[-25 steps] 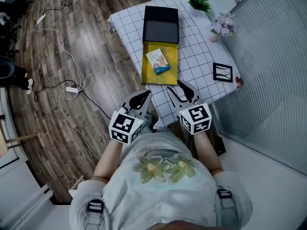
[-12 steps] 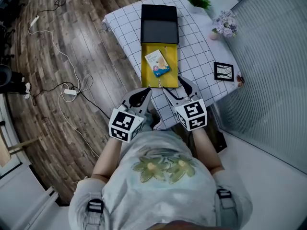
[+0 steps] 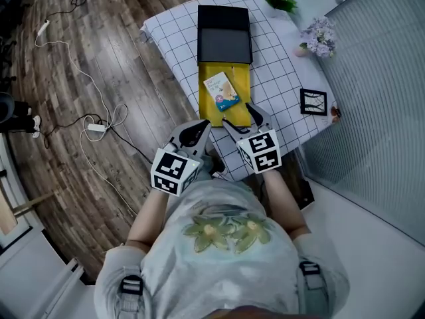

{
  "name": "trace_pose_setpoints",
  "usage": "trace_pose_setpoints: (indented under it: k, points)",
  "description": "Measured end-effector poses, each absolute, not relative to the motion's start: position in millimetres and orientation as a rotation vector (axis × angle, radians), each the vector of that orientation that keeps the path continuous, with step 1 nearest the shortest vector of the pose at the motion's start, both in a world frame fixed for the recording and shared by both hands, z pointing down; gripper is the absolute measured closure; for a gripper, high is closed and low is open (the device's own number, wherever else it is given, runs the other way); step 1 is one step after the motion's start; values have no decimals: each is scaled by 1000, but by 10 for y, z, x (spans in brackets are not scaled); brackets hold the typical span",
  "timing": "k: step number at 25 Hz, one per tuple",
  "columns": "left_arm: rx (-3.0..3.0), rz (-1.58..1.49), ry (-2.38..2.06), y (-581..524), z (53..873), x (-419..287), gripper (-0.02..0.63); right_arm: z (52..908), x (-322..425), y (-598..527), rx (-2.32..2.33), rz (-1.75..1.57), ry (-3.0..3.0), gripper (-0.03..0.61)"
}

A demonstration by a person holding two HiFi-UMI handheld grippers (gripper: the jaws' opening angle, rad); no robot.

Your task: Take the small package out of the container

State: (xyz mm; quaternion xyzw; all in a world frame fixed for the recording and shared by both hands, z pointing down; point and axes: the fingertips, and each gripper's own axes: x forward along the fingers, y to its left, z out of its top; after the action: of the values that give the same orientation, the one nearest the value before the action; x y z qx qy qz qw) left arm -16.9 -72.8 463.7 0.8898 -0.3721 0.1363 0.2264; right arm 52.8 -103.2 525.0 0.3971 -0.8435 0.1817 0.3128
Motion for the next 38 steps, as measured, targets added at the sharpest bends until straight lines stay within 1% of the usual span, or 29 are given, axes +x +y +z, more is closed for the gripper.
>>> trace_pose_setpoints:
  k: [13, 38]
  points:
    - [2412, 404, -971, -1033, 4869, -351, 607, 5671, 385, -1434, 1031, 517, -2104, 242]
    - [2369, 396, -974, -1377, 5076, -361, 607, 6392, 313, -1783, 982, 622, -1950, 232]
